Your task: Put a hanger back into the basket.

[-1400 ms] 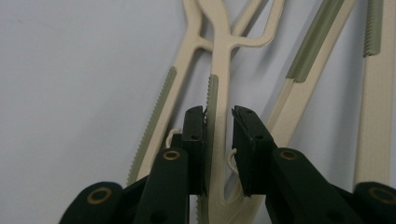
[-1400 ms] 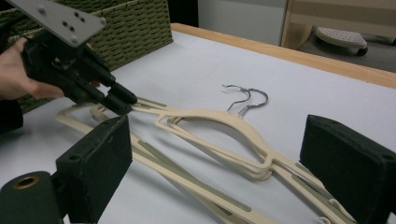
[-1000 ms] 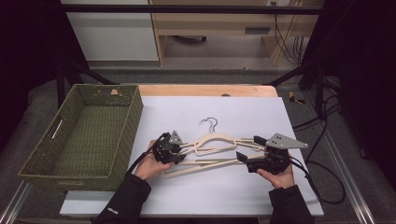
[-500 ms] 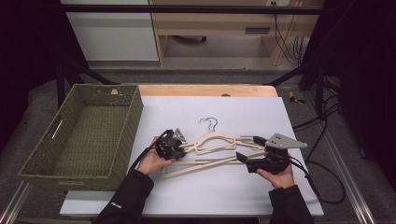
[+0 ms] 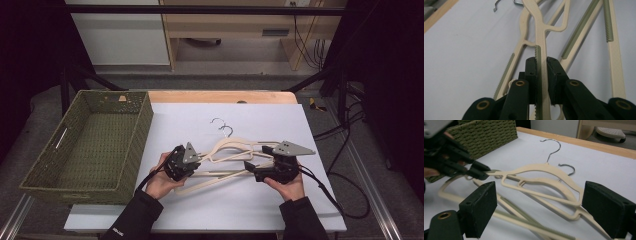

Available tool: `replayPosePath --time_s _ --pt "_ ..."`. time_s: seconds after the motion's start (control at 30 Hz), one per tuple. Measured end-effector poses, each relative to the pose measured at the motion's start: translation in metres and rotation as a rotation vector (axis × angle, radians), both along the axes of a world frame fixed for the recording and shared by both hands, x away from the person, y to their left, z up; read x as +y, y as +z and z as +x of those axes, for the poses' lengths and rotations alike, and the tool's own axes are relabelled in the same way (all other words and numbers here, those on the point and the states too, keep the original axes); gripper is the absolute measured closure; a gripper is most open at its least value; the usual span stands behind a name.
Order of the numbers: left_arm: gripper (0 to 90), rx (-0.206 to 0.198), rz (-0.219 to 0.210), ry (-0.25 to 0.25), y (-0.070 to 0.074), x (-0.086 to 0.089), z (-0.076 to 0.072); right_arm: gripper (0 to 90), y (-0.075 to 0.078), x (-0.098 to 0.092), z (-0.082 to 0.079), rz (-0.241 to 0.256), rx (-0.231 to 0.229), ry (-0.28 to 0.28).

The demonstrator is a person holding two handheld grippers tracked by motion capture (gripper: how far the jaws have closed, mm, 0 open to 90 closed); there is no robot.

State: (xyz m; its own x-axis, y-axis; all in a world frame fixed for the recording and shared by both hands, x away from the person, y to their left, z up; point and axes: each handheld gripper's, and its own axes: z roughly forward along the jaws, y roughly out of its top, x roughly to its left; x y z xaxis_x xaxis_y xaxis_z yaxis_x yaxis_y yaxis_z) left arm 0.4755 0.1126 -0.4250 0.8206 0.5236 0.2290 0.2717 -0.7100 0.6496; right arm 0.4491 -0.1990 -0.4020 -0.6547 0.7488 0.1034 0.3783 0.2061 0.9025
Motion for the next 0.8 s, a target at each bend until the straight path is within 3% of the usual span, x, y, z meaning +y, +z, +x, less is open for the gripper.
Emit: replayPosePath --time_s 0.07,0.23,0.33,0.37,0.4,0.47,0.8 --pt "79.5 -0.019 -0.024 0.015 0.000 0.001 -0.011 13.4 0.000 0.008 0.006 0.010 0.006 -0.016" --pt "79.5 -0.024 -0.025 0.022 0.002 0.003 -0.017 19.0 0.002 0.024 0.021 0.001 0.020 -0.018" --pt "79.5 -0.029 -0.033 0.026 0.002 0.002 -0.021 24.3 0.003 0.041 0.039 0.016 0.053 -0.038" --pt "79.5 -0.035 -0.012 0.017 0.003 0.002 -0.022 24.3 0.003 0.041 0.039 0.016 0.053 -0.038" --pt "79.5 -0.037 -0.030 0.026 0.002 0.001 -0.023 24.9 0.003 0.046 0.043 0.014 0.055 -0.046" --pt "79.5 -0.047 -0.015 0.018 0.005 0.001 -0.027 29.1 0.004 0.057 0.055 -0.005 0.075 -0.058" --pt "79.5 -0.069 -0.020 0.018 0.010 -0.002 -0.037 47.3 0.000 0.079 0.081 -0.068 0.138 -0.089"
